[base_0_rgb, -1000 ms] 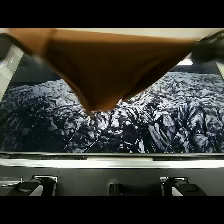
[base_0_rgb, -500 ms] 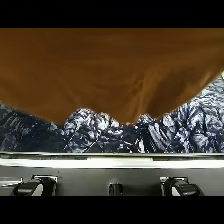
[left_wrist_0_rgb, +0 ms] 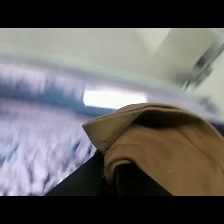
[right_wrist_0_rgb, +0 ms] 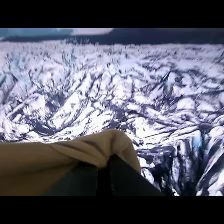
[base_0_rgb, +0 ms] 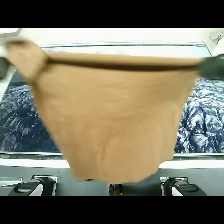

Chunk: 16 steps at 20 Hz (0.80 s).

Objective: Fold the clothes and pants, and hang the long-sleeved shirts on hangers.

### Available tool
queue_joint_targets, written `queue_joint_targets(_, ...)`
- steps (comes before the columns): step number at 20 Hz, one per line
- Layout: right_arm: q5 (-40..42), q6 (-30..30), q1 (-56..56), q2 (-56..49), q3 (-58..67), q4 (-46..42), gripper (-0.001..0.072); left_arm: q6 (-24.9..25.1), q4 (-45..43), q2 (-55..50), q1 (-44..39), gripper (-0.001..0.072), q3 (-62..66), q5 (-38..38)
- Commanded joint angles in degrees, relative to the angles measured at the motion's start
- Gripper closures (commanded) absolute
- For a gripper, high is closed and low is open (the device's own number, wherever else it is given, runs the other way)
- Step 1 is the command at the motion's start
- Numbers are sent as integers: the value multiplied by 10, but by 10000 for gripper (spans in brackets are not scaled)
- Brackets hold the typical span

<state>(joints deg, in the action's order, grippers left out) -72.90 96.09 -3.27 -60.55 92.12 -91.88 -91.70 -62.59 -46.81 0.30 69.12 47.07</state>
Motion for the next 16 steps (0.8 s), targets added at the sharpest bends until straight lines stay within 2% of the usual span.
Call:
queue_joint_targets(1,169,46,0,-162,-58,23,666,2,1,-121,0,678,-107,17)
queue_joint_targets(3,249,124,0,-250,-58,82,665,2,19,-203,0,678,-115,14)
queue_joint_targets(5,280,183,0,-316,-58,174,665,3,68,-270,0,678,-115,15)
queue_joint_targets(7,278,185,-6,-366,-58,270,666,5,103,-314,0,678,-115,16)
queue_joint_targets(9,263,172,-9,-390,-58,303,665,5,112,-332,0,678,-115,15)
queue_joint_targets(10,252,166,-8,-391,-58,302,609,15,112,-333,1,678,-114,15)
queue_joint_targets(11,240,159,0,-387,-57,302,346,35,112,-332,1,678,-113,16)
queue_joint_targets(12,220,143,13,-377,-56,303,30,55,112,-327,2,677,-113,19)
queue_joint_targets(14,134,75,65,-347,-56,301,29,85,112,-319,12,677,-113,42)
queue_joint_targets(16,-30,16,142,-323,-57,301,34,112,111,-318,25,677,-113,75)
